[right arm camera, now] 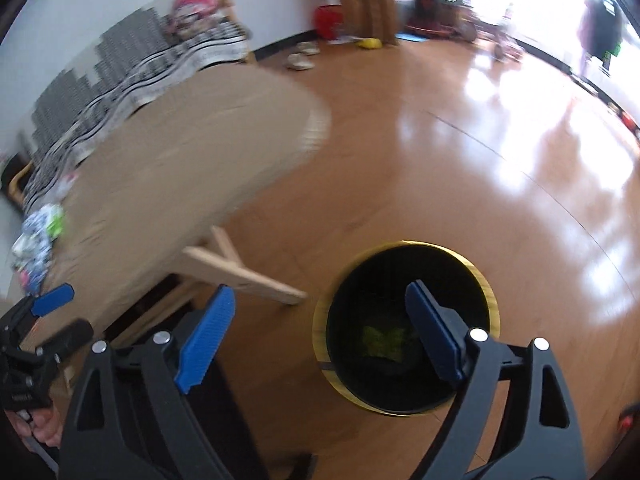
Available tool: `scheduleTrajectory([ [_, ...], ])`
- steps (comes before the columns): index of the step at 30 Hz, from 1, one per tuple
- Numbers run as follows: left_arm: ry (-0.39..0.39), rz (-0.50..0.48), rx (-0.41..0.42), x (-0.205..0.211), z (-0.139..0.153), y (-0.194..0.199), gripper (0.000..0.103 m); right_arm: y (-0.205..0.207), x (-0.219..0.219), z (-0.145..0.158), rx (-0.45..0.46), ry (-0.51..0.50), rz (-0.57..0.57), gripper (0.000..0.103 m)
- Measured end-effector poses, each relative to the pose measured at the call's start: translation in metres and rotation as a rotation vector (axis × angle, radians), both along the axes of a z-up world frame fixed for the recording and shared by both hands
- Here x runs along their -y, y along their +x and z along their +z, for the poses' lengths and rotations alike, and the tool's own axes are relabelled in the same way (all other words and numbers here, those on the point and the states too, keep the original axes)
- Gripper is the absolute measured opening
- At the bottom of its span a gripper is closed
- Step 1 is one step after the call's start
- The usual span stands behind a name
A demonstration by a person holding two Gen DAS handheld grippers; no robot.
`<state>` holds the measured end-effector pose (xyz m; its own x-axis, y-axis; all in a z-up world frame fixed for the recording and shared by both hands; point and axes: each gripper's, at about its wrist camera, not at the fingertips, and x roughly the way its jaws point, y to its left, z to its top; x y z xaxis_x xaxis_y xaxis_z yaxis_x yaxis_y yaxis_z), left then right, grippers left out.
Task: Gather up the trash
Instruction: 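Grasp the red cigarette box with the left tool while the right tool grasps crumpled foil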
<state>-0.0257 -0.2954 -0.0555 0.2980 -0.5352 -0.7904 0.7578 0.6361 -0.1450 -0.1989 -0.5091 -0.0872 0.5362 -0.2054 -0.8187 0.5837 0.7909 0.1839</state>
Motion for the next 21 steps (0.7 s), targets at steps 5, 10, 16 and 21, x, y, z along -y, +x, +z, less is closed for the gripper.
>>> scheduleTrajectory([
  [5,0.009,0.269,0.021,-0.110,0.018,0.040,0.095,0.082,-0.075,0.017,0.039,0.020,0.198,0.085],
  [10,0.056,0.506,0.086,-0.216,0.031,0.062,0.095,0.152,-0.158,0.040,0.078,0.051,0.392,0.087],
  [16,0.098,0.617,0.138,-0.295,0.040,0.075,0.095,0.212,-0.253,0.067,0.099,0.021,0.591,0.091],
  [21,0.075,0.613,0.141,-0.317,0.034,0.076,0.096,0.240,-0.298,0.067,0.084,0.024,0.647,0.092],
])
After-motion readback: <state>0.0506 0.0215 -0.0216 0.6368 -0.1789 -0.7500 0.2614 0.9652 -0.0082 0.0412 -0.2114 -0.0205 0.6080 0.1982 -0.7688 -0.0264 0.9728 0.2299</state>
